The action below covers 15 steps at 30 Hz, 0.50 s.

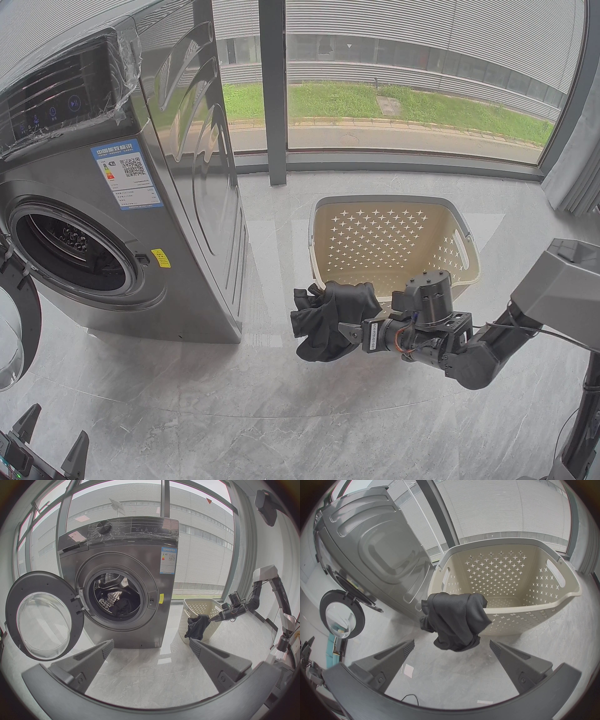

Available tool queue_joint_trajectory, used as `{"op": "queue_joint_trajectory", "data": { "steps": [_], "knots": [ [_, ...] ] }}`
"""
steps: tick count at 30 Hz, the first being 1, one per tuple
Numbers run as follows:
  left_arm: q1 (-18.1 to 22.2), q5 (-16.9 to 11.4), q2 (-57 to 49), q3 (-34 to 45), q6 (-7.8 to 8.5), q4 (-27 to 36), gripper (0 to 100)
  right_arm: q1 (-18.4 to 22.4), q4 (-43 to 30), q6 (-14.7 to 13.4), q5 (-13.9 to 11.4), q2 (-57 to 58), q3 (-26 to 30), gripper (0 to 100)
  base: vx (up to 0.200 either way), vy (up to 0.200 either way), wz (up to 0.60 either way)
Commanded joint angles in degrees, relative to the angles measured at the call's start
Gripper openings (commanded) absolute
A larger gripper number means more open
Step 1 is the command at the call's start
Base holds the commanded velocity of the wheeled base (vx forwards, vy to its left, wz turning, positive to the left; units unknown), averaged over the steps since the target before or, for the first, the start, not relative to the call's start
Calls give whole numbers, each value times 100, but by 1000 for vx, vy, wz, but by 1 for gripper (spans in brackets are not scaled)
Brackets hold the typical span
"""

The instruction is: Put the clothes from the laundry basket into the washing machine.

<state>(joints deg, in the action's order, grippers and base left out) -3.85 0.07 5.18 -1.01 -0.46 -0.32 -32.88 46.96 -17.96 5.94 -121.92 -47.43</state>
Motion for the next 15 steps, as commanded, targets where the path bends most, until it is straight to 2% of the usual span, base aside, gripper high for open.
{"op": "queue_joint_trajectory", "data": {
  "steps": [1, 4, 15],
  "knots": [
    [-1, 1, 9, 101, -6, -3, 100, 45, 6, 3, 101, -763, -574, 100, 0, 0, 0],
    [-1, 1, 9, 101, -15, -3, 100, 62, 6, -6, 109, -1071, -952, 100, 0, 0, 0],
    [-1, 1, 9, 101, -15, -3, 100, 141, 15, -15, 109, -1598, -1769, 100, 0, 0, 0]
  ]
}}
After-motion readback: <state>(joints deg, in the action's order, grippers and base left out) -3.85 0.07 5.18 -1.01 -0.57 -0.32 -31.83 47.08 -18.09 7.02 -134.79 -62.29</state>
